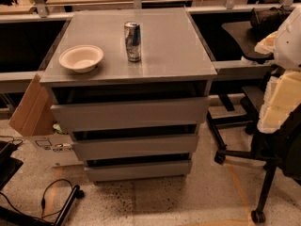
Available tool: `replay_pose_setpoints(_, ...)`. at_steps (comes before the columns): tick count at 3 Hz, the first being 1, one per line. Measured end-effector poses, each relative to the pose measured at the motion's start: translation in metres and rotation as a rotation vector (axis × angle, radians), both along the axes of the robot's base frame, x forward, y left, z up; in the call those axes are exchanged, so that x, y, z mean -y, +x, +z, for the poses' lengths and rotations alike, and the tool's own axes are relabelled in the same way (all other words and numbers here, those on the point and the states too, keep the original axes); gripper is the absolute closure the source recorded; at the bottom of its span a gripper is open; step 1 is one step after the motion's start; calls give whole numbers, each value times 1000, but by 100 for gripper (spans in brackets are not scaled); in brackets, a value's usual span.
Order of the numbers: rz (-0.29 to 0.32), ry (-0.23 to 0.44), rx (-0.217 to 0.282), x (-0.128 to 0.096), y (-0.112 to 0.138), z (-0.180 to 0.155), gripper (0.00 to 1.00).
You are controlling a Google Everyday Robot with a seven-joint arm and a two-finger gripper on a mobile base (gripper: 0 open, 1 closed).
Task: Open middle drawer
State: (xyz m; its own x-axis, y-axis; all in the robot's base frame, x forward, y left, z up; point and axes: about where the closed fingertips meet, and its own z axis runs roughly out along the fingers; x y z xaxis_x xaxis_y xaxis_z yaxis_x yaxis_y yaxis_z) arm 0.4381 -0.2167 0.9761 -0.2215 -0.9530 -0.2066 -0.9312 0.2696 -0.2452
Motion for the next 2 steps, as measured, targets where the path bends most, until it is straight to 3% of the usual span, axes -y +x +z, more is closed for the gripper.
replay_pose_setpoints(1, 0, 0, 0, 0, 0, 0, 0)
replay_pose_setpoints(2, 45, 34, 4, -14, 9, -24, 0)
